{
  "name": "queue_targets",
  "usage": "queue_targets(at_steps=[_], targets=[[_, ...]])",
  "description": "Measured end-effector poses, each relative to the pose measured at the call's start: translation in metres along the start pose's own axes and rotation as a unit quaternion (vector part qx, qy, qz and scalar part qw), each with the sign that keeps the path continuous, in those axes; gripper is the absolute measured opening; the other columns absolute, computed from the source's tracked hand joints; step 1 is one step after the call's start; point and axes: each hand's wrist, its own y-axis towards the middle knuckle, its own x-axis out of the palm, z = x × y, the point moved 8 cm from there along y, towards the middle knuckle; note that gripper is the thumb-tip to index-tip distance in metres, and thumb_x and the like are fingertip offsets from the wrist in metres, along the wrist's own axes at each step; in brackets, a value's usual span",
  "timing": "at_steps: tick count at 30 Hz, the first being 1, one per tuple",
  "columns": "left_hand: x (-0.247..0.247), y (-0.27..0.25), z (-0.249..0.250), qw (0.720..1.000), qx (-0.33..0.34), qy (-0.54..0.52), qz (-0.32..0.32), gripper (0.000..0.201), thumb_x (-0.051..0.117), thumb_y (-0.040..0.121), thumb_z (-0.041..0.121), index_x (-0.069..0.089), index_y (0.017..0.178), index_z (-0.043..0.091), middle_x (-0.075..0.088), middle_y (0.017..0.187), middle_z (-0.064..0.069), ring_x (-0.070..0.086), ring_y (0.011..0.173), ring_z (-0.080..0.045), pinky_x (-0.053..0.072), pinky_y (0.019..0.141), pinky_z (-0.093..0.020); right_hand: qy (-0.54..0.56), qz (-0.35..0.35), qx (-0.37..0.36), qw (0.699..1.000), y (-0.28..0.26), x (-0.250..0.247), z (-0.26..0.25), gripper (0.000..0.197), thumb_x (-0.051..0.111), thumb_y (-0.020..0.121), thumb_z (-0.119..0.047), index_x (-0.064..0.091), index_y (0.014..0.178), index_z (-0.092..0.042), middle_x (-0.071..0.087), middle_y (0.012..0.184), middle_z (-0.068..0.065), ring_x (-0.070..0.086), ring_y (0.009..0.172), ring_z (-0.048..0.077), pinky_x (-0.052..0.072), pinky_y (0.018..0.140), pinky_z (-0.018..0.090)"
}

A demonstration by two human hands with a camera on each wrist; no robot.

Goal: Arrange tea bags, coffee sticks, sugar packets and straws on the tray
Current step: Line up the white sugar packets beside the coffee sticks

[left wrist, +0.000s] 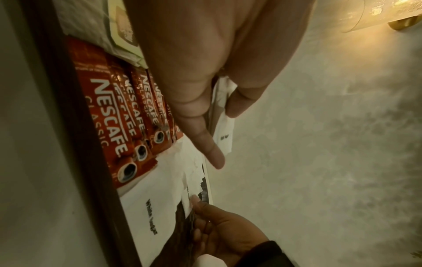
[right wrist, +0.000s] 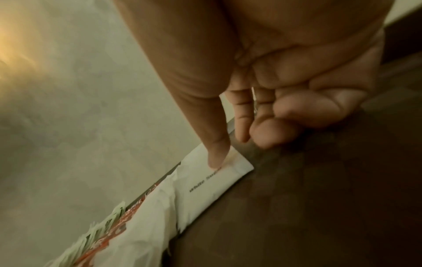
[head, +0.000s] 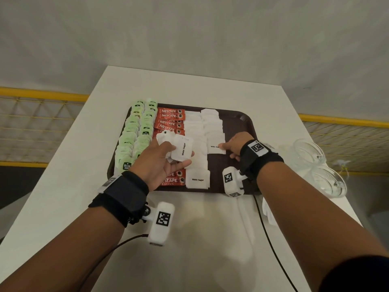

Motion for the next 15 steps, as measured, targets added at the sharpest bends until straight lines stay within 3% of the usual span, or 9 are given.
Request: queue_targets(at_steps=[2,4,6,9,12,15], targets=[[-0.001,0.004,-0.001,1.0,-0.001,0.016,0.018,0.045,0.048,0.098,0.0,0.043,0.138,0.019,0.061,0.131,-0.012,0.066,0.111,-0.035,0.061,0.079,-0.045,-0.051,0.063,-0.065,0.995,-0.008,-0.013,-0.009,0.043,0.065,0.086,-0.048,0.05,0.072,-0.01,0.063,0.077,0.011,0.06,0.066,0.024,0.052,0.069,0.034],[-0.002,0.007,-0.002,0.999,0.003,0.031,0.039,0.046,0.053,0.096,-0.001,0.045,0.137,0.019,0.06,0.131,-0.009,0.063,0.114,-0.033,0.062,0.073,-0.041,-0.009,0.083,-0.155,0.984,-0.03,-0.019,-0.028,0.041,0.063,0.088,-0.045,0.052,0.075,-0.008,0.061,0.081,0.011,0.06,0.072,0.023,0.054,0.074,0.035],[0.002,0.01,-0.003,0.997,0.011,0.059,0.041,0.042,0.056,0.094,-0.001,0.05,0.129,0.021,0.06,0.129,-0.008,0.063,0.113,-0.031,0.061,0.072,-0.039,0.08,0.02,-0.224,0.971,-0.059,-0.015,-0.047,0.038,0.066,0.086,-0.045,0.061,0.088,-0.008,0.065,0.084,0.005,0.059,0.069,0.016,0.05,0.063,0.03],[0.014,0.011,-0.002,0.993,0.029,0.115,0.027,0.034,0.059,0.094,0.001,0.054,0.118,0.025,0.067,0.115,-0.002,0.072,0.097,-0.023,0.061,0.074,-0.037,0.073,-0.048,-0.291,0.953,-0.092,-0.007,-0.069,0.031,0.075,0.082,-0.038,0.066,0.1,-0.015,0.064,0.083,-0.002,0.06,0.069,0.01,0.047,0.059,0.023],[0.024,0.011,-0.002,0.989,0.041,0.145,0.008,0.031,0.058,0.095,0.003,0.054,0.119,0.023,0.069,0.112,-0.002,0.073,0.092,-0.02,0.061,0.075,-0.034,0.082,-0.046,-0.284,0.954,-0.09,-0.008,-0.066,0.017,0.077,0.082,-0.019,0.066,0.092,-0.011,0.067,0.073,0.005,0.06,0.061,0.012,0.052,0.059,0.025],[0.022,0.01,-0.001,0.989,0.045,0.141,0.01,0.032,0.056,0.097,0.005,0.051,0.123,0.023,0.067,0.121,-0.004,0.073,0.097,-0.023,0.061,0.076,-0.032,0.232,-0.052,-0.226,0.945,-0.073,-0.016,-0.041,0.013,0.075,0.082,-0.007,0.062,0.086,-0.008,0.064,0.07,0.01,0.06,0.055,0.014,0.054,0.058,0.025]])
